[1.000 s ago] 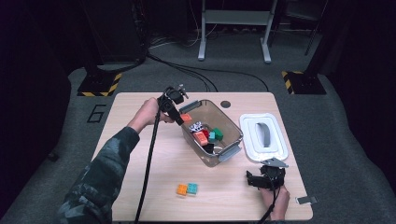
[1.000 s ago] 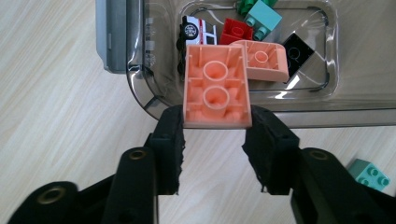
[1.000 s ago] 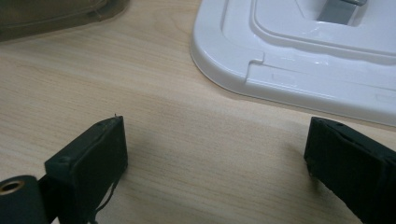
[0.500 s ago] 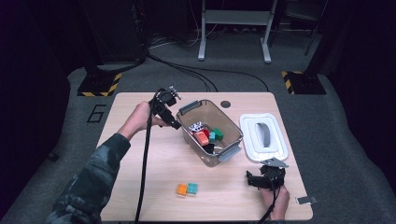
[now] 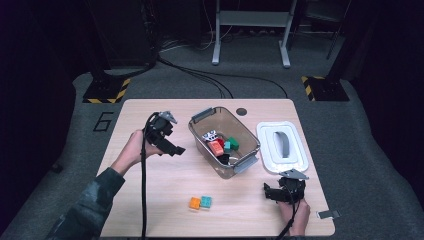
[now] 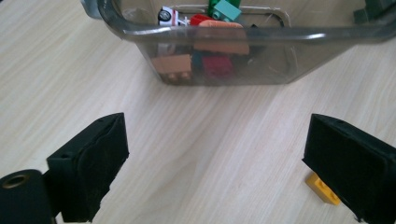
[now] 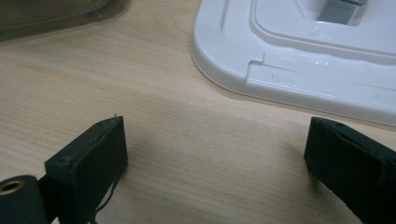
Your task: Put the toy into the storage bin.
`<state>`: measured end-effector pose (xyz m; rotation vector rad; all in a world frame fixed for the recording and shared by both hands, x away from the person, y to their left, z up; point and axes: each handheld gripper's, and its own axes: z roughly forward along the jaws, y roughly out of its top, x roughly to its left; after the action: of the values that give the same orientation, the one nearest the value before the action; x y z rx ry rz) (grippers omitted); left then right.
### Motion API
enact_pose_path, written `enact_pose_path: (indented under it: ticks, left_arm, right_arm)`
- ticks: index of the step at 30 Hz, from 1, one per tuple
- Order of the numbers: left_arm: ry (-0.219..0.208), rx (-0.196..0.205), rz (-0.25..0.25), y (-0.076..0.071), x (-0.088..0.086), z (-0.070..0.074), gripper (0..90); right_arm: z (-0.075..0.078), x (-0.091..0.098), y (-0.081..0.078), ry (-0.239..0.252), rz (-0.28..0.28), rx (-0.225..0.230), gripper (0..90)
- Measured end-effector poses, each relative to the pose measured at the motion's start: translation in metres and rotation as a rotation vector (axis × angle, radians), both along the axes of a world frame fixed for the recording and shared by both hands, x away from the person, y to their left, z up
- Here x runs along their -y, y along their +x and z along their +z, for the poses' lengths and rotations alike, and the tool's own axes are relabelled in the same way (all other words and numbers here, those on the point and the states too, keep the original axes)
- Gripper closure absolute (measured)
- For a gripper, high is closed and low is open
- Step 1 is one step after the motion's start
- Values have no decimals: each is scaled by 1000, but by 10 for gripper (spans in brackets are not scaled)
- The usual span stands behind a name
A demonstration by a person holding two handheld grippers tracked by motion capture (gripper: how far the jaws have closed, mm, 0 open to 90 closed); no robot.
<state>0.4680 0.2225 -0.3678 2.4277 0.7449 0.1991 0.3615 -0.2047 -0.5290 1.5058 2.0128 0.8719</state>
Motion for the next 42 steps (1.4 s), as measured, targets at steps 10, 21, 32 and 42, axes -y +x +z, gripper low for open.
enact_pose_path:
  ticks: [10, 21, 32, 42]
  left_arm:
    - [-40, 46, -77, -36, -7, -39, 10]
    - [-58, 66, -147, -69, 5, -77, 4]
    - [-103, 31, -221, -91, 20, -115, 24]
    - [-159, 16, -324, -104, 30, -139, 239]
  right_arm:
    - [0, 0, 0, 0, 0, 0, 50]
    - [0, 0, 0, -1, 0, 0, 50]
    - [0, 0, 0, -1, -1, 0, 50]
    - [0, 0, 0, -1, 0, 0, 50]
